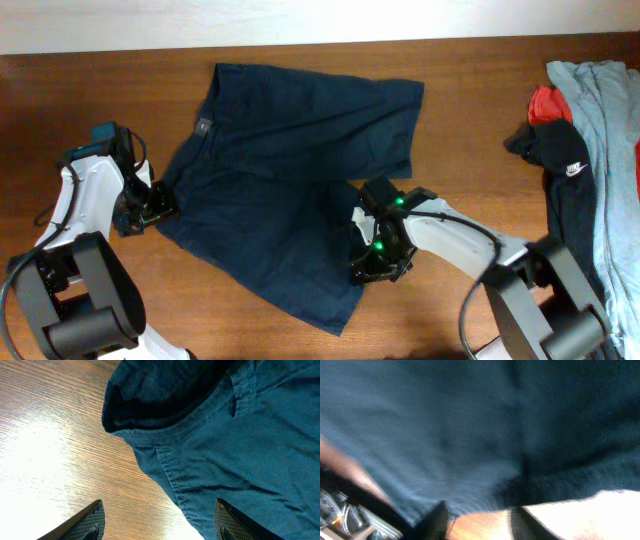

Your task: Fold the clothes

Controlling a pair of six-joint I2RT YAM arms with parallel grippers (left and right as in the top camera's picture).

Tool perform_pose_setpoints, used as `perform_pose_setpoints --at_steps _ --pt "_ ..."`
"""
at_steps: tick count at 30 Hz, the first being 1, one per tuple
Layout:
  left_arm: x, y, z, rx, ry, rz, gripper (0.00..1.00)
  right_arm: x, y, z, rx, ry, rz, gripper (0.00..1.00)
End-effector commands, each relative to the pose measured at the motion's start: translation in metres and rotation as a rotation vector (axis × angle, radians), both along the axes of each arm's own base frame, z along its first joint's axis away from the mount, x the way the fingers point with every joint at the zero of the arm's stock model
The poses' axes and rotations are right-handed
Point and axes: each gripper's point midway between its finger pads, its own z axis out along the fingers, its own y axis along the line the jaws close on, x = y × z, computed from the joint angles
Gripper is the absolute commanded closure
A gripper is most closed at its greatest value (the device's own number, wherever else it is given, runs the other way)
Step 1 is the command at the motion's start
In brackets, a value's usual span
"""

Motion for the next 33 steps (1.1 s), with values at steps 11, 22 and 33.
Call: perform_pose_setpoints --at_steps 11,22,33 --pt "0.007 0.001 0.004 -0.011 -0.019 0.006 0.30 0.002 -0.002 -0.017 -0.019 0.020 0.027 0.64" --pt "0.006 0.000 0.005 -0.012 -0.011 0.006 0.30 0.011 -0.093 -0.030 -0.546 -0.028 -0.196 0.96" --pt "0.014 -0.026 0.009 -0.168 -0.067 -0.113 0.43 0.034 -0.160 -0.020 -0.446 0.106 -0.506 0.47"
